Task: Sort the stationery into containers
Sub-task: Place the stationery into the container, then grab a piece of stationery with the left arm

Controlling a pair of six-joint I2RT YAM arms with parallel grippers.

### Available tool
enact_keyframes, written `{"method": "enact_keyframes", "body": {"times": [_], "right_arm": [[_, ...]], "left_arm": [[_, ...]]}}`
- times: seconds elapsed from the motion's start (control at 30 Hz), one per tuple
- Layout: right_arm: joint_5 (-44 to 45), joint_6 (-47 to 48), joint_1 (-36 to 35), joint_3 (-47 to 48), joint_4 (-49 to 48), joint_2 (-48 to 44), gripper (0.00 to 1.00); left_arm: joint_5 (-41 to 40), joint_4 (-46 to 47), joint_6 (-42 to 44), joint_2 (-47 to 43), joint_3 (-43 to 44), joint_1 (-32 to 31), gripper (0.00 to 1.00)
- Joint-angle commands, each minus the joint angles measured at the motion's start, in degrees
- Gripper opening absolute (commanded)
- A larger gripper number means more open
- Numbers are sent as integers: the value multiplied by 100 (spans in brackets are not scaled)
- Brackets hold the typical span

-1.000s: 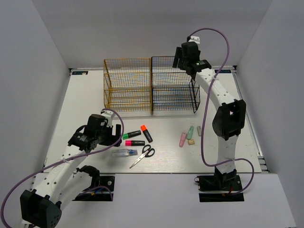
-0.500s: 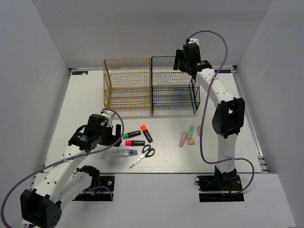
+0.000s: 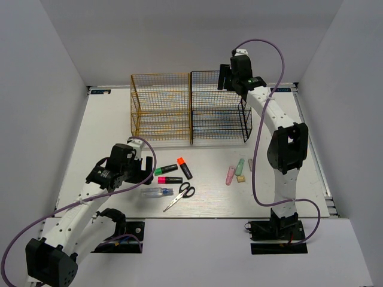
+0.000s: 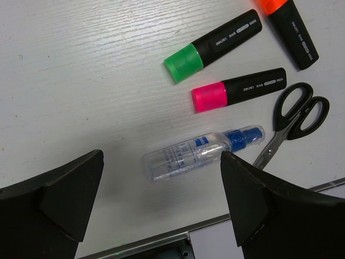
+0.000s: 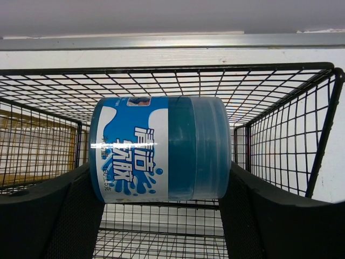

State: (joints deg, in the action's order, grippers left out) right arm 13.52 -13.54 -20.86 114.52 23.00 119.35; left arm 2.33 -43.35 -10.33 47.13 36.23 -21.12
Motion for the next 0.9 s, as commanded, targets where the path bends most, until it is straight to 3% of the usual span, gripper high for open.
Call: {"method": "enact_keyframes", "body": {"times": [0.0, 0.27, 0.37, 0.5, 0.57, 0.6, 0.63, 0.67, 0.73, 0.77, 0.8, 0.83, 0.87], "right_arm": [[-130, 53, 3, 70, -376, -438, 66], [-165, 36, 3, 62, -305, -614, 80], [-192, 18, 21, 18, -270, -641, 90], [-262, 18, 21, -96, -279, -685, 90], [-271, 18, 21, -228, -270, -851, 71], [-314, 114, 21, -281, -279, -939, 51], [-323, 150, 21, -464, -305, -1123, 20], [-358, 272, 12, -692, -323, -1264, 0], [-1494, 674, 38, -1202, -349, -1984, 0], [-2154, 1025, 38, -1439, -384, -2203, 20], [-2456, 1177, 38, -2259, -480, -2971, 61], [-2772, 1309, 38, -2563, -533, -3240, 90], [-3646, 1684, 38, -2853, -534, -3486, 91]], "left_arm": [[-40, 2, 39, -47, -10, 3, 100], [-74, -15, 22, -29, -10, 3, 100], [-83, -24, 22, -29, -10, 3, 100], [-110, 11, 22, -20, -19, -6, 100], [-119, -6, 22, -29, -28, -6, 100], [-101, 11, 13, -11, -37, -6, 100], [-14, 63, 13, -29, -46, 3, 97], [39, 194, 5, -3, -80, 3, 75], [355, 283, -91, 172, -63, 3, 25], [408, 397, -188, 260, -28, -6, 5], [461, 389, -241, 383, 33, -93, 0], [418, 319, -346, 750, 199, -181, 0], [287, 223, -425, 884, 392, -286, 0]]}}
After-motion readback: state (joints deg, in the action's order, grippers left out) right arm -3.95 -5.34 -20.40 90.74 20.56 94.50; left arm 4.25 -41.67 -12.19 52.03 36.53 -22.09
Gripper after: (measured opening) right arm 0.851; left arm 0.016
